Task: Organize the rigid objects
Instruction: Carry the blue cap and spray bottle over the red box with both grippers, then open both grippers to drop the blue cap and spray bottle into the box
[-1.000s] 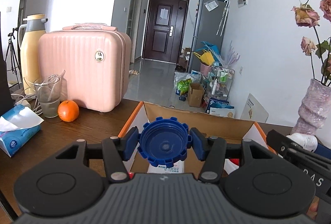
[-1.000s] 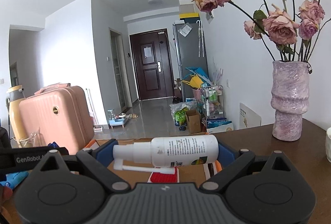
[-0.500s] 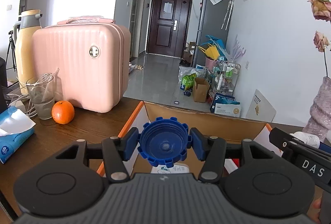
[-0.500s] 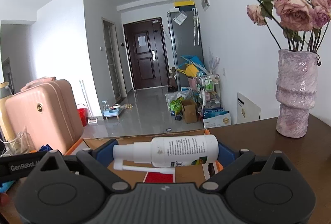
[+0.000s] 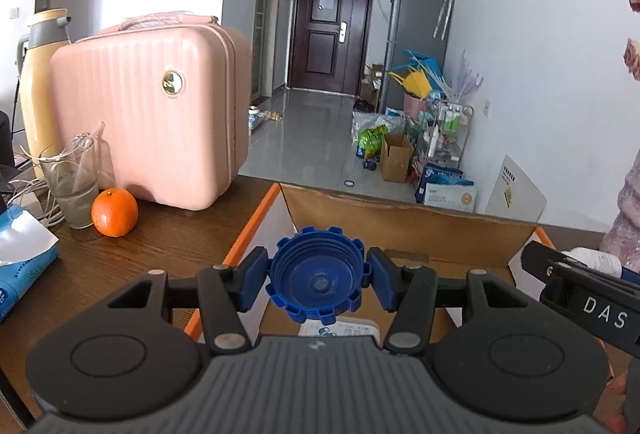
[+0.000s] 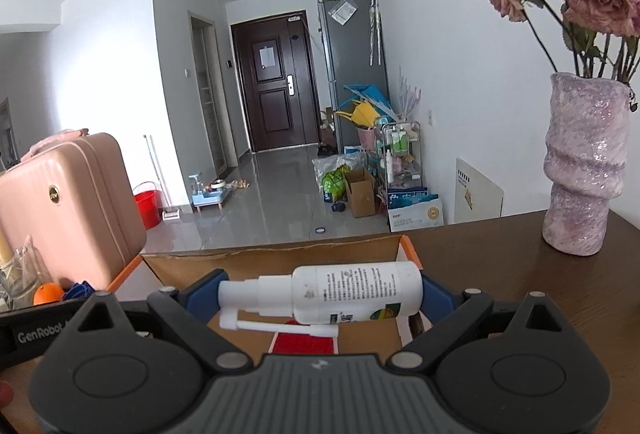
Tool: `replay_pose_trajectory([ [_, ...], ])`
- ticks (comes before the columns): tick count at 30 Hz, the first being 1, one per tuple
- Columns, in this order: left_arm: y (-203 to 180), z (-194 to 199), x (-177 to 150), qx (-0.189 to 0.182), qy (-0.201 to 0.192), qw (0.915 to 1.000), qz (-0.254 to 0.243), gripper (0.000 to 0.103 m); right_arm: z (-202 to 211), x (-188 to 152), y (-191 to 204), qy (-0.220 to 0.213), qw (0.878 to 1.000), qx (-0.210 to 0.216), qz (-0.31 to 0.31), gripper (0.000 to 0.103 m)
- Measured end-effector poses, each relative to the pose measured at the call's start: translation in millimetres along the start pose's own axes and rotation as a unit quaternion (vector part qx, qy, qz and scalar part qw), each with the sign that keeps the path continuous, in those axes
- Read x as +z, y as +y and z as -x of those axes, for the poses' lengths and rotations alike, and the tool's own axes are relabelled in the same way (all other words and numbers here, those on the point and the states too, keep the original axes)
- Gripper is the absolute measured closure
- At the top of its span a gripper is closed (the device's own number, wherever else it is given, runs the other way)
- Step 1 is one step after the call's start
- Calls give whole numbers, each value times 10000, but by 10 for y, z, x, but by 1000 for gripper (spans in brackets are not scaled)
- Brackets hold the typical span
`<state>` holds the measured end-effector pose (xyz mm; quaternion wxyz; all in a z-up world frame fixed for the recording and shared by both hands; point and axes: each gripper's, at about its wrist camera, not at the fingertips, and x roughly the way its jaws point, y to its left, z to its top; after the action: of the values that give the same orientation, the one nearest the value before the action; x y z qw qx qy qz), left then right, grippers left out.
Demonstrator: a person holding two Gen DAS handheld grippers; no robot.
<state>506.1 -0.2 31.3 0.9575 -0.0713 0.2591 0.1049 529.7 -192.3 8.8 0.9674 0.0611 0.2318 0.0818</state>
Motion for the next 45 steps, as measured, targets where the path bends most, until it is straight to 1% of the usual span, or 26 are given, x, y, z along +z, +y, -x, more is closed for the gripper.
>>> replay_pose_trajectory([
  [2,2,-22,-11,-34,77,10000,-5,46,-12,4,-4,18,10000,-69,-15,4],
  [3,0,-28,-17,-21,120,9999,-15,36,-9,11,-6,24,9999,-135,-19,0],
  [4,-3,-28,-21,9,143,9999,-30,18,-6,13,-16,25,9998,-184,-33,0],
  [7,-7,5,-23,262,11,9996,-75,2,-7,16,-40,93,9997,-193,-88,0],
  [8,-1,11,-20,287,18,9996,-56,0,-9,15,-42,119,9997,-198,-98,0],
  [16,32,-14,-21,328,172,9993,23,0,-11,4,-49,142,9997,-189,-80,0],
  [26,50,32,-37,279,181,9994,63,0,81,27,-23,54,9998,-167,-78,0],
  [32,69,199,-64,212,44,9998,10,0,281,33,36,-133,9999,-109,4,0],
  [37,127,375,-93,110,-59,9999,3,0,464,31,44,-201,9997,-126,98,0],
  [45,258,641,-206,39,-216,9997,-126,0,800,-61,54,-331,9991,-4,275,0],
])
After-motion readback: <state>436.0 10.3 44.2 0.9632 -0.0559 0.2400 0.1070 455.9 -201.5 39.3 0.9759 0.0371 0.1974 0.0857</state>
